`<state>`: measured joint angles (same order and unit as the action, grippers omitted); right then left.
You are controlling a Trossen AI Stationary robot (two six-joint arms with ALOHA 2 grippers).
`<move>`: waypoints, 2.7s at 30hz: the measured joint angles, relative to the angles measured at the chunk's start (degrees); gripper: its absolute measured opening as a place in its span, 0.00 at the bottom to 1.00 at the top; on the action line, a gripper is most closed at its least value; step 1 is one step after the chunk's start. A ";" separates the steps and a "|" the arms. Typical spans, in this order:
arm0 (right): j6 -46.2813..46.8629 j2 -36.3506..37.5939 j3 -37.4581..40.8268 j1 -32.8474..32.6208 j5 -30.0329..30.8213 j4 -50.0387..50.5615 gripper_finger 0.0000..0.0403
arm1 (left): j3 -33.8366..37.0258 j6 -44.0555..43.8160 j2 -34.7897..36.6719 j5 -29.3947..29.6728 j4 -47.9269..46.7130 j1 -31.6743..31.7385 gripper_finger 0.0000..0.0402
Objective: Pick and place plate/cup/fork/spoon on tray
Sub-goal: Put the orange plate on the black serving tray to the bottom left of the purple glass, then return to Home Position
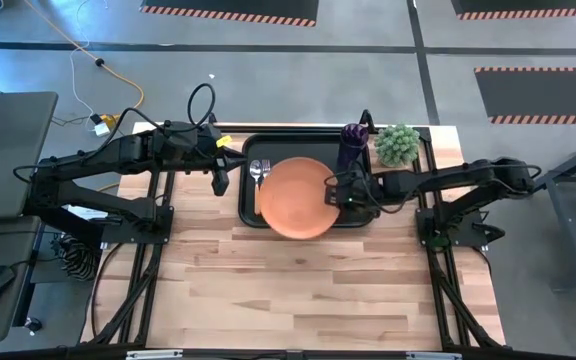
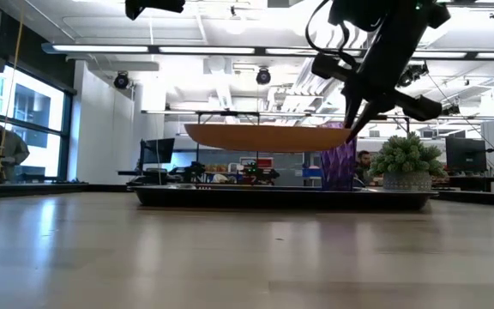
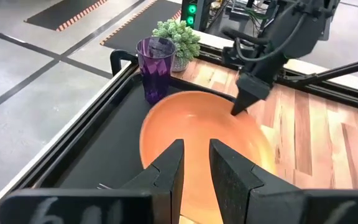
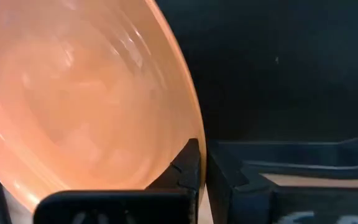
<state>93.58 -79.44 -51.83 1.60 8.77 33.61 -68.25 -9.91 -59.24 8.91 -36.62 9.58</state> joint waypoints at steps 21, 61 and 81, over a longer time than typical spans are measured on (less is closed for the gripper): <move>5.20 -3.19 0.24 8.21 -0.59 2.43 0.00 | 0.00 2.70 0.00 0.00 -0.50 0.04 0.16; 0.85 -10.34 0.22 13.06 -4.08 1.30 0.06 | 0.00 2.64 0.00 0.02 -0.44 0.04 0.16; -2.05 -9.11 0.15 12.98 -6.07 3.34 0.20 | 0.00 2.53 0.00 0.02 -0.39 0.04 0.16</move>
<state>91.53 -88.55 -51.68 14.58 2.71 36.94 -68.25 -7.38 -59.24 8.93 -37.01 9.63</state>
